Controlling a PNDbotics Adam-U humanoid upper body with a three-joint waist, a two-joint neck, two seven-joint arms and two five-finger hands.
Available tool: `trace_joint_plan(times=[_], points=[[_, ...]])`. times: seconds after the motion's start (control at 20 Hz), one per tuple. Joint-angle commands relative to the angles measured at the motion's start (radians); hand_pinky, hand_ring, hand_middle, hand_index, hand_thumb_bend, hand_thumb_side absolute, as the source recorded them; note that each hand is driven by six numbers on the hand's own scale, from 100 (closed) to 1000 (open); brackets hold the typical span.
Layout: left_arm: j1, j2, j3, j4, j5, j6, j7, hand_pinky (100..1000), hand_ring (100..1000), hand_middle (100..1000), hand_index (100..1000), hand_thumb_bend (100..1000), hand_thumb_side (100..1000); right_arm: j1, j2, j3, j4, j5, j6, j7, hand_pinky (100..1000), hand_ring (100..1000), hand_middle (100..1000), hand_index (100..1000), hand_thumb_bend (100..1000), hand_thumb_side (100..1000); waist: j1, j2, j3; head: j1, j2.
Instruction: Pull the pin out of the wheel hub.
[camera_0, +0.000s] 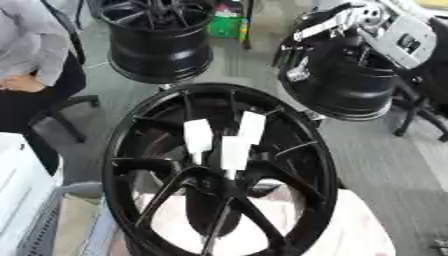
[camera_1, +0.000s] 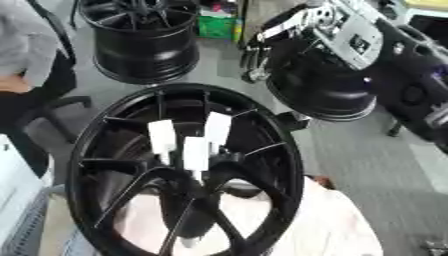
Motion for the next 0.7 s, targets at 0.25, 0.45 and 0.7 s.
trace_joint_plan(times=[0.25, 0.45, 0.7], points=[[-0.007, 0.012, 0.005, -0.017, -0.002, -0.001, -0.004, 760, 823, 649, 851, 100, 705, 0.014, -0.05, 0.029, -0.132, -0.013, 0.155, -0.038, 862, 852, 819, 863, 213, 560, 0.007, -0.008, 0.001, 0.026, 0.001], [-0.006, 0.012, 0.003, -0.017, -0.001, 0.0, -0.007, 760, 824, 649, 851, 100, 707, 0.024, -0.066, 0.051, -0.209, -0.056, 0.236, -0.065, 858, 848, 820, 862, 203, 564, 0.006, -0.007, 0.001, 0.029, 0.0], [-0.003, 0.011, 0.0, -0.017, 0.001, 0.003, -0.011, 760, 824, 649, 851, 100, 709, 0.044, -0.083, 0.067, -0.292, -0.094, 0.316, -0.102, 854, 844, 819, 861, 193, 559, 0.006, -0.005, -0.001, 0.042, -0.002]])
